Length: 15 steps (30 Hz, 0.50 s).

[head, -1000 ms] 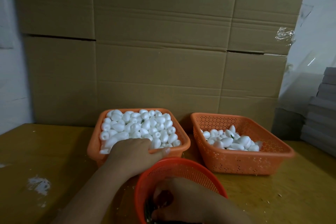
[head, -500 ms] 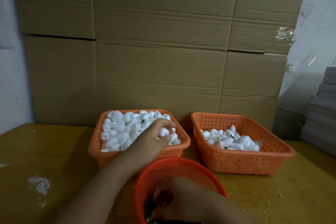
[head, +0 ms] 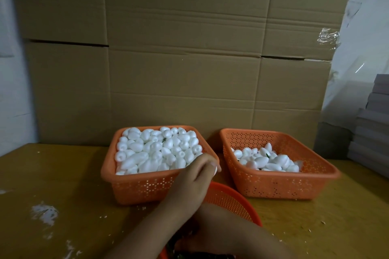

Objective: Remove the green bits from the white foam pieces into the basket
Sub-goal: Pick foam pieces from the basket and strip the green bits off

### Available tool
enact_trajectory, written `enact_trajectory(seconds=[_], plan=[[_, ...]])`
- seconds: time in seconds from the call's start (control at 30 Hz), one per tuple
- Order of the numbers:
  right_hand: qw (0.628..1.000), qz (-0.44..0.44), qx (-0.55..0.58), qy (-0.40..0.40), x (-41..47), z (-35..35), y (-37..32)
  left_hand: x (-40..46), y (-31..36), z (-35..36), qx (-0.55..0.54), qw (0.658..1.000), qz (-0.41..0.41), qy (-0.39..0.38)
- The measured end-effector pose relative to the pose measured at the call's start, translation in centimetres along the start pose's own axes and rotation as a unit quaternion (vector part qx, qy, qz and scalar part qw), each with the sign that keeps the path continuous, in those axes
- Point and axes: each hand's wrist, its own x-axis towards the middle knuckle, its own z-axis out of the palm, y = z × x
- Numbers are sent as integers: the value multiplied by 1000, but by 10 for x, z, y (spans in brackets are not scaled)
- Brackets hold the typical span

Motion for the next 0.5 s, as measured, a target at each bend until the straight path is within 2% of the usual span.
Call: enact_trajectory(seconds=[0.07, 0.2, 0.33, 0.5], plan=[[1000, -3, -5, -16, 0, -4, 0, 0, 1, 2, -25, 999, -20, -19], [997, 52, 21, -55, 3, -4, -3, 1, -2, 1, -24, 999, -19, -31], [995, 49, 59, -68, 0, -7, 1, 2, 1, 1, -58, 998, -24, -30], [1000, 1, 7, -11, 2, -8, 0, 3, -3, 1, -118, 992, -33, -28]])
